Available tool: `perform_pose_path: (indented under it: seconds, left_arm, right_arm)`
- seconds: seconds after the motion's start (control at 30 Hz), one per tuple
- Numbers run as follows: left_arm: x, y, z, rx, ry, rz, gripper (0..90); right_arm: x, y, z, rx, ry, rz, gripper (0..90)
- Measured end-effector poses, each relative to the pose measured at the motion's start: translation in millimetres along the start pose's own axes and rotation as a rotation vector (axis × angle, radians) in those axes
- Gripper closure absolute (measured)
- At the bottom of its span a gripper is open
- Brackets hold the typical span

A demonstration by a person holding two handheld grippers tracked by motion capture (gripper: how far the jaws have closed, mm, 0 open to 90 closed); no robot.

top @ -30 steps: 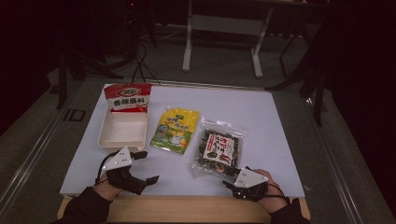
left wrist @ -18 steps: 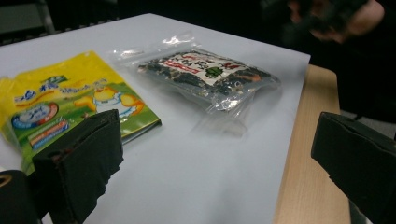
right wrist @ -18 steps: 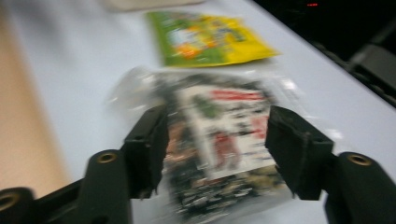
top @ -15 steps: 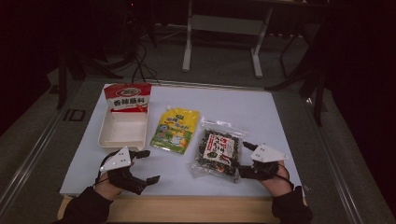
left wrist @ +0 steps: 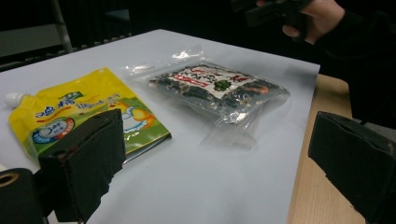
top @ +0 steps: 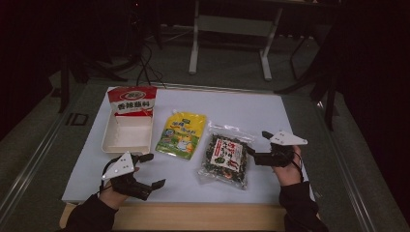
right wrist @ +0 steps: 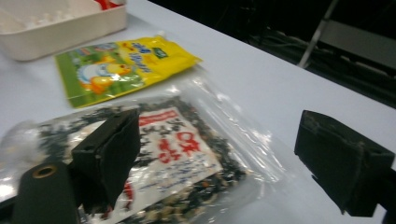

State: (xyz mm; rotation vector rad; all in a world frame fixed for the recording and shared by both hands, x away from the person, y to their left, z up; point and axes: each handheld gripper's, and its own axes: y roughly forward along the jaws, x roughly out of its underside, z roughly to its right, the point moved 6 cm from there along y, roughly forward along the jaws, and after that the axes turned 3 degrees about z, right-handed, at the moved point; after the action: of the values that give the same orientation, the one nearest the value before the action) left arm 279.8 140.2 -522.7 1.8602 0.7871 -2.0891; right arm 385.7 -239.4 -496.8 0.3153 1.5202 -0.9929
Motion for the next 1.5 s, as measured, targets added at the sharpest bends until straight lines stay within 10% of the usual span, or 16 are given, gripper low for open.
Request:
perform_pose_path:
  seconds: [0.87,1.5]
  left_arm:
    - [5.1,2.8,0.3,0.008,-0.015,-0.028,4.6]
    - [8.9,5.9,2.6,0.021,-0.011,-0.050,4.6]
  right_arm:
    - [35.1,53.2,56.1,0.042,0.194,-0.170,12.2]
    - [51.6,83.8,77.5,-0.023,0.320,-0.261,23.6]
